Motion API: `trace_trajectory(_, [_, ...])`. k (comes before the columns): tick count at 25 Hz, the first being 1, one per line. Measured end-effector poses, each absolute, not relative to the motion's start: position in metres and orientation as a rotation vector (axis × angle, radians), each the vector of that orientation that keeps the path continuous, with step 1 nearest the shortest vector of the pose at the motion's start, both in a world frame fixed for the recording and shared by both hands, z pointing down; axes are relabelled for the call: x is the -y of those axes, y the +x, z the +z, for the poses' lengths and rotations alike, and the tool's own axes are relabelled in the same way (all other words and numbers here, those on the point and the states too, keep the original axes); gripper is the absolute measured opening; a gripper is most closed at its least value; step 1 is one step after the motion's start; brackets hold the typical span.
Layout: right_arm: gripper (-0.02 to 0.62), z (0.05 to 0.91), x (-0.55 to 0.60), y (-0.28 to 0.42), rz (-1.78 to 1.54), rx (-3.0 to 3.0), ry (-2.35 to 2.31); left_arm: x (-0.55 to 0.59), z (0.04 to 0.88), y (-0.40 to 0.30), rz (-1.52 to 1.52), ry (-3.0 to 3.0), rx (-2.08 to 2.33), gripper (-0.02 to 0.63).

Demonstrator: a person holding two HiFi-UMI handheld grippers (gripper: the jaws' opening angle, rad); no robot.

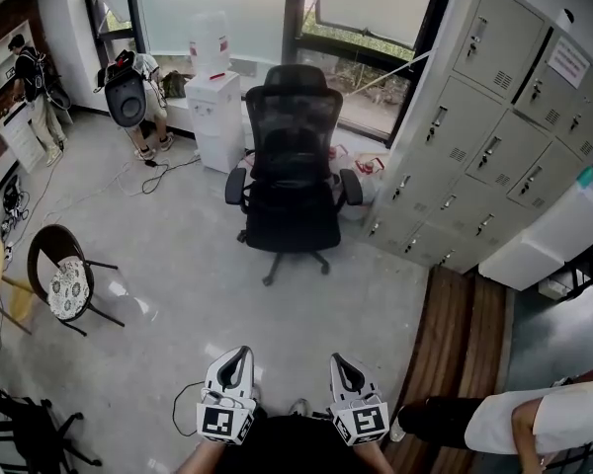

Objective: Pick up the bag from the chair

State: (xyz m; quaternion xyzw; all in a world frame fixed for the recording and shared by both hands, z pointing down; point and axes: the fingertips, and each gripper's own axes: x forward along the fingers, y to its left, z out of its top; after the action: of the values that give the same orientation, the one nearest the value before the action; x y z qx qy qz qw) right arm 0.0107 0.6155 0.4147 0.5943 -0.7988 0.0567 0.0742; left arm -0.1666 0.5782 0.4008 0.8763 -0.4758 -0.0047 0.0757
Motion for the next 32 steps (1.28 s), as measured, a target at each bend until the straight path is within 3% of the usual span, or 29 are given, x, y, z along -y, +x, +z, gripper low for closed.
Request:
trace_trajectory(16, [0.0, 0.443, -0.564, 0.056, 0.228, 2.457, 1.65, -0.544, 0.423, -0.134, 0.06, 2.511, 1.548, 0.008])
trace_trajectory(32, [0.0, 0.438, -0.331, 0.064, 0.205, 2.342, 1.698, -0.28, 0.422, -0.121, -0.004, 2.617, 1.399, 0.008])
